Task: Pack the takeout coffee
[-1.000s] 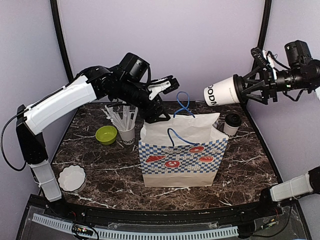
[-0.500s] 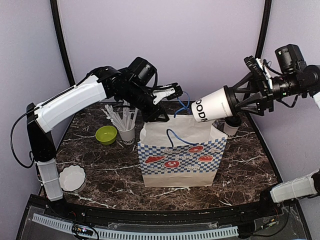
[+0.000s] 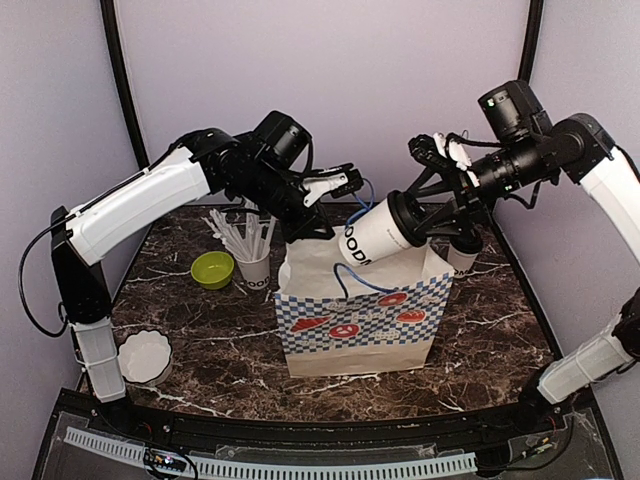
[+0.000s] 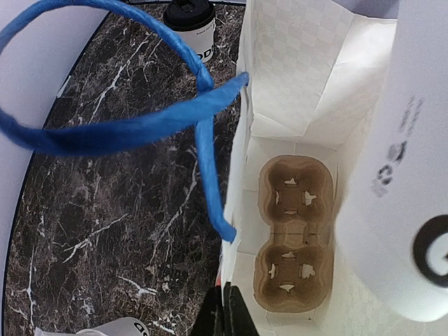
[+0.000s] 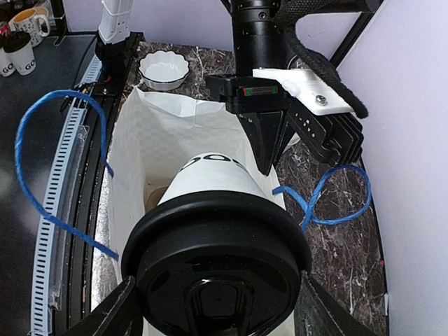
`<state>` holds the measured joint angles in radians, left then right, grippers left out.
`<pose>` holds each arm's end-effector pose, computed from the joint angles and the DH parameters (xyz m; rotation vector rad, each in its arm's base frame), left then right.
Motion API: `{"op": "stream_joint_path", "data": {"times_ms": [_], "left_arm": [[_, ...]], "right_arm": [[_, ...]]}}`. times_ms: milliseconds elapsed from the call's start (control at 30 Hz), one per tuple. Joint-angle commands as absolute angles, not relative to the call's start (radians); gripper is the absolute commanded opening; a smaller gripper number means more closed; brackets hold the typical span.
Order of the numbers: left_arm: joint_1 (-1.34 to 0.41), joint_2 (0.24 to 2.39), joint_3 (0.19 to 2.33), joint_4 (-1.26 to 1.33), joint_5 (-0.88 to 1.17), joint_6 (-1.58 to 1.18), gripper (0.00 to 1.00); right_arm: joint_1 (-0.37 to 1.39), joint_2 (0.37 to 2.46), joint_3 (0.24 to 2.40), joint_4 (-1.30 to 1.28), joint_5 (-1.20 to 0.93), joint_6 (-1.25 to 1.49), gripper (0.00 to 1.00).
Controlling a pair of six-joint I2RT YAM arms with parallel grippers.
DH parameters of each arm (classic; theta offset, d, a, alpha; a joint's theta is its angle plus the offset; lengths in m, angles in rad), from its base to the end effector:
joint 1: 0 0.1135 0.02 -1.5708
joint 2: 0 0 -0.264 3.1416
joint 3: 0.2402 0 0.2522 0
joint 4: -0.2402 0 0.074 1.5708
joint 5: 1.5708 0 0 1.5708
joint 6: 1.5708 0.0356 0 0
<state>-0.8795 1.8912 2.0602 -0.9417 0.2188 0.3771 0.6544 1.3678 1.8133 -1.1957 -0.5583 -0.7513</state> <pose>0.2570 -0.3226 0.3885 1.4840 1.8556 -0.5013 0.1775 0.1599 0.4607 -1.6573 1.5252 0.5928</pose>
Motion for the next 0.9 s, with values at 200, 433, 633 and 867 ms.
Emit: {"op": "stream_joint_path", "data": {"times_ms": [200, 433, 633, 867], "left_arm": [[-0.877, 1.819, 2.078, -1.004, 0.233, 0.32, 0.0], [-0.876, 1.805, 2.076, -0.967, 0.246, 0.313, 0.02], [-0.877, 1.807, 2.075, -0.914, 0.216, 0.32, 0.0], [-0.877, 1.812, 2.089, -0.904, 0.187, 0.359, 0.0]], "right_arm": [[0.753, 1.449, 1.886, -1.218, -0.279, -0.852, 0.45], [0.778, 1.567, 2.072, -1.394, -0.214, -0.917, 0.45], [0.851, 1.585, 2.038, -1.414, -0.126, -0.905, 0.44], [0.897, 1.594, 2.034, -1.417, -0.061, -0.876, 0.44]]}}
